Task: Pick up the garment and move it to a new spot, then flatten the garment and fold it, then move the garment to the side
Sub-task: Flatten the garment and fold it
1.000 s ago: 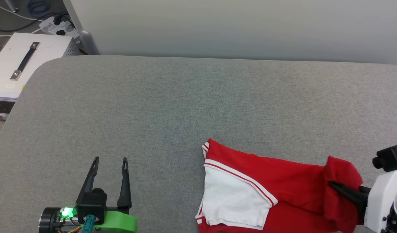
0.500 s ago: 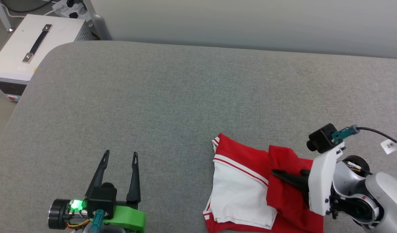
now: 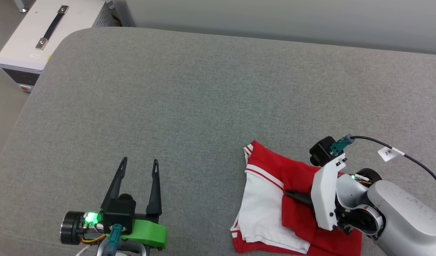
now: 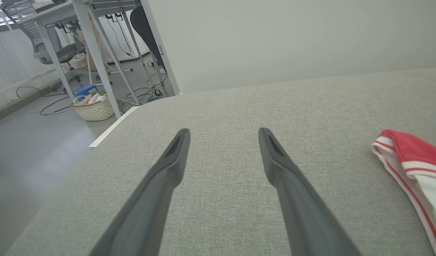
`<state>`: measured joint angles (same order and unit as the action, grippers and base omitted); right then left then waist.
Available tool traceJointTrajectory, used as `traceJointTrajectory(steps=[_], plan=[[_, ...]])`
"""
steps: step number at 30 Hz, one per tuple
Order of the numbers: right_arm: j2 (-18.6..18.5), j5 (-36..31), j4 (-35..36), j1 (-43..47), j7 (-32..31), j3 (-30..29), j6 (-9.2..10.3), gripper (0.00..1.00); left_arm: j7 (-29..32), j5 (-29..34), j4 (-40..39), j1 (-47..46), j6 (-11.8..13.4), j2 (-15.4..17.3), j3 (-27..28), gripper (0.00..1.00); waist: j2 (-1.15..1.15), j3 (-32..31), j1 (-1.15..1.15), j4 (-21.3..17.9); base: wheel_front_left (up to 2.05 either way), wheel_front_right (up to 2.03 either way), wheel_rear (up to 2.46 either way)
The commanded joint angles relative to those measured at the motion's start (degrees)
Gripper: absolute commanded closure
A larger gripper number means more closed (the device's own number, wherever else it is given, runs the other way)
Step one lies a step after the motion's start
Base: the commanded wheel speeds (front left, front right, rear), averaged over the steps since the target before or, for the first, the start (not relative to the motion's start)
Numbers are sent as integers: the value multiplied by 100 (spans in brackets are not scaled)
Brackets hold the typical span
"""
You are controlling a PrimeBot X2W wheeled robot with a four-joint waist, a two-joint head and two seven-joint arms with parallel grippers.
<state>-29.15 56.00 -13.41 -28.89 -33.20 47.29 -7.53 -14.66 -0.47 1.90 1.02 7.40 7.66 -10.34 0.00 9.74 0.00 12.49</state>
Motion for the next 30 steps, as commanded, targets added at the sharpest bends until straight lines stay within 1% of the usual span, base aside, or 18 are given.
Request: traceJointTrajectory(steps=[1,2,3,6,10,13,15,18,20,24,29,30], plan=[[38,-48,-84,-99,107,61,4,86,-34,57,14,-88,46,-17,-1,0,0,-6,0,-9,0,0,0],[44,-58,-100,-109,160,112,4,59,-34,55,18,-79,60,-17,-1,0,0,-21,0,-23,0,0,0],[35,-85,-85,-124,262,161,4,0,-34,54,26,-69,74,-17,-6,0,0,-39,0,-37,0,0,0],[-47,-114,62,-105,593,229,4,0,-34,50,52,-39,92,-3,-21,0,0,-131,0,-102,0,0,0],[-313,-202,376,11,1118,156,4,0,-34,36,62,35,99,45,-19,0,0,-310,0,-244,0,0,0],[-488,-346,642,150,1608,-87,4,0,-34,20,56,119,110,85,0,0,0,-442,0,-411,0,0,0],[-542,-472,764,259,1940,-331,4,0,-34,12,53,173,110,110,9,0,0,-510,0,-531,0,0,0],[-568,-884,817,428,2446,-773,4,0,-34,8,48,233,109,143,17,0,0,-588,0,-683,0,0,0],[-506,-1246,787,580,2806,-1144,4,0,-34,8,41,265,112,164,25,0,0,-642,0,-778,0,0,0],[-267,-2058,736,981,3433,-1927,4,0,-34,5,29,329,120,200,41,0,0,-746,0,-940,0,0,0],[225,-3086,812,1589,4142,-2936,4,0,-34,6,28,406,143,226,49,0,0,-850,0,-1097,0,0,0],[297,-3373,861,1707,4287,-3088,4,0,-34,5,26,417,142,231,46,0,0,-874,0,-1121,0,0,0]])
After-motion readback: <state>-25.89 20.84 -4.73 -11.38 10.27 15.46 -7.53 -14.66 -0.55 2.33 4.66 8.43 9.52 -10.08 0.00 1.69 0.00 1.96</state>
